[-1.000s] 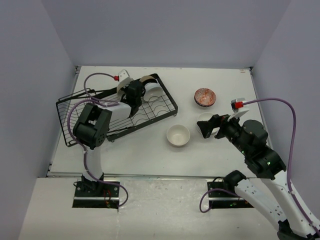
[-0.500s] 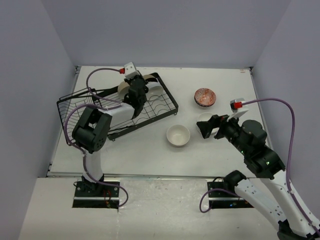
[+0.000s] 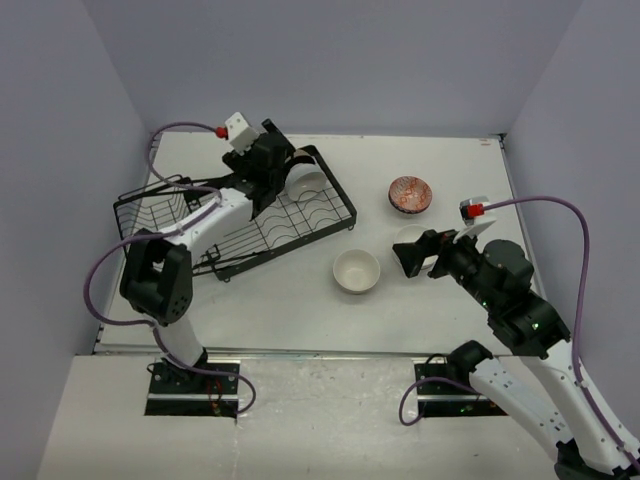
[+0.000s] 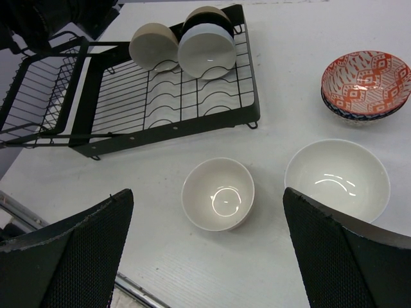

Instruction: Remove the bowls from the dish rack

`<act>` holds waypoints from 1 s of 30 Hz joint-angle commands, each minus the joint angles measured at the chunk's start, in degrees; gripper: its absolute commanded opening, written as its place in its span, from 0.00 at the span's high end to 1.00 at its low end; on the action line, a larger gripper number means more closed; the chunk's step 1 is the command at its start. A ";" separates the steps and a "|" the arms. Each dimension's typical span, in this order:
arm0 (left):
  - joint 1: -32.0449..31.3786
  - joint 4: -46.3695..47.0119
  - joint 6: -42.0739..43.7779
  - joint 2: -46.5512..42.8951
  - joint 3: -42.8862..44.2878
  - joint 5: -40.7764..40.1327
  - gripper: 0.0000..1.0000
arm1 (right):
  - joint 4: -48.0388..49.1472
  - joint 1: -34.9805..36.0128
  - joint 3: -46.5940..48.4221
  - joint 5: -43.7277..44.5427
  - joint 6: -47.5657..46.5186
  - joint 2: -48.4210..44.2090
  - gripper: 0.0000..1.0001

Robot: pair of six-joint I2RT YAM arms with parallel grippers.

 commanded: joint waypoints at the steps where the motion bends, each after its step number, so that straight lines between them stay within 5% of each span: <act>1: 3.91 -19.95 -22.11 -4.57 -0.23 -0.94 0.00 | 1.83 0.28 0.03 -1.15 -0.50 0.34 0.01; 3: 6.20 -24.29 -30.19 -4.39 0.03 6.31 0.00 | 1.75 0.28 0.03 -1.06 -0.50 0.34 0.01; 6: 9.46 -20.61 -31.11 -3.26 -0.58 13.29 0.00 | 1.66 0.20 0.03 -1.06 -0.50 0.34 0.01; 12: 9.99 -7.17 -40.67 -3.69 -8.74 14.36 0.00 | 1.66 0.28 0.03 -1.15 -0.58 0.51 0.01; 16: 9.82 -6.27 -47.54 -1.76 -8.67 15.68 0.00 | 1.66 0.19 0.03 -1.06 -0.58 0.60 0.01; 26: 7.09 -6.28 -54.15 2.36 -7.27 4.00 0.05 | 1.75 0.20 0.03 -2.82 -0.67 0.78 0.01; 30: 6.39 -6.45 -54.84 5.01 -5.33 -0.74 0.20 | 1.75 0.37 0.03 -2.90 -0.67 0.69 0.01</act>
